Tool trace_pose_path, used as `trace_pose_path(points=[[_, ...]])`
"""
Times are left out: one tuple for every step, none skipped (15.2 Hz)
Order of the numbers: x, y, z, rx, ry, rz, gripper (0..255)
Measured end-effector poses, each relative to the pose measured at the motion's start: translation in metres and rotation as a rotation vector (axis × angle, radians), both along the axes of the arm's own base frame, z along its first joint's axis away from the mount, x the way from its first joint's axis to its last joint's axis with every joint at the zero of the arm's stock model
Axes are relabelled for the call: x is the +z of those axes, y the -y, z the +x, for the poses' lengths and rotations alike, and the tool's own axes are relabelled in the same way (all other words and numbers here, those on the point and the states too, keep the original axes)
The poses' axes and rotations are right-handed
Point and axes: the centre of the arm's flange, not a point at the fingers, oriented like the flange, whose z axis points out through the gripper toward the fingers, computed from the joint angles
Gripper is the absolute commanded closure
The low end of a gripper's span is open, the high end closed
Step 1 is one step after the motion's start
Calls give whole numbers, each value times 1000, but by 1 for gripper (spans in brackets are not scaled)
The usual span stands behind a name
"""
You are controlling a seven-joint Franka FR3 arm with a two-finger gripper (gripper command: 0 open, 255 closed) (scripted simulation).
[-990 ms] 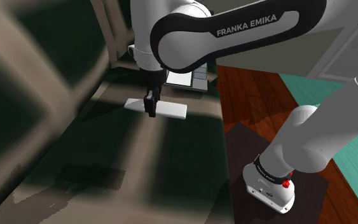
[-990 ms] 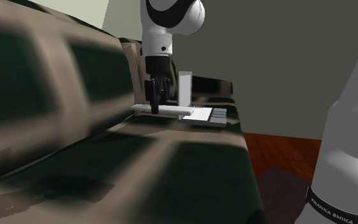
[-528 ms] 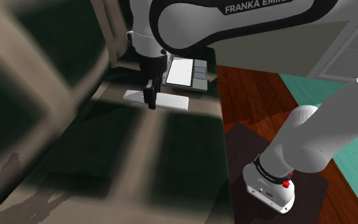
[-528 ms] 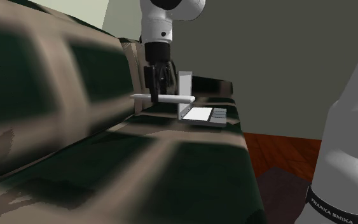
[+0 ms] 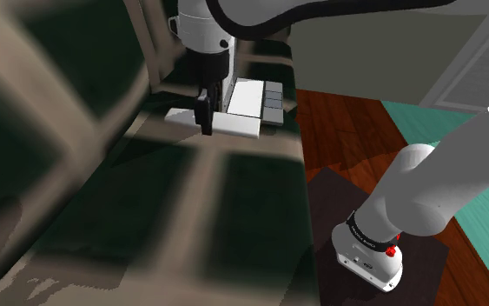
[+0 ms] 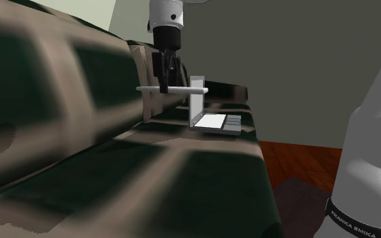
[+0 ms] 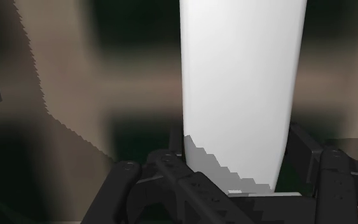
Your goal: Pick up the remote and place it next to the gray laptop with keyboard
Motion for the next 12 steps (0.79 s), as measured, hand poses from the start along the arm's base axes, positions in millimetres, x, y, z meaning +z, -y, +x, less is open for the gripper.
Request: trace_pose_path(points=[[5, 0, 0, 0, 0, 0, 255], [10, 0, 0, 0, 0, 0, 255], [16, 0, -1, 0, 0, 0, 255], [21, 1, -1, 0, 0, 0, 255], [25, -1, 0, 0, 0, 0, 255], [30, -1, 0, 0, 0, 0, 255], [35, 0, 0, 0, 0, 0, 255], [40, 0, -1, 0, 0, 0, 255], [46, 0, 0, 0, 0, 0, 255], [51, 1, 0, 0, 0, 0, 255], [57, -1, 0, 0, 0, 0, 255], [63, 0, 1, 0, 0, 0, 255]])
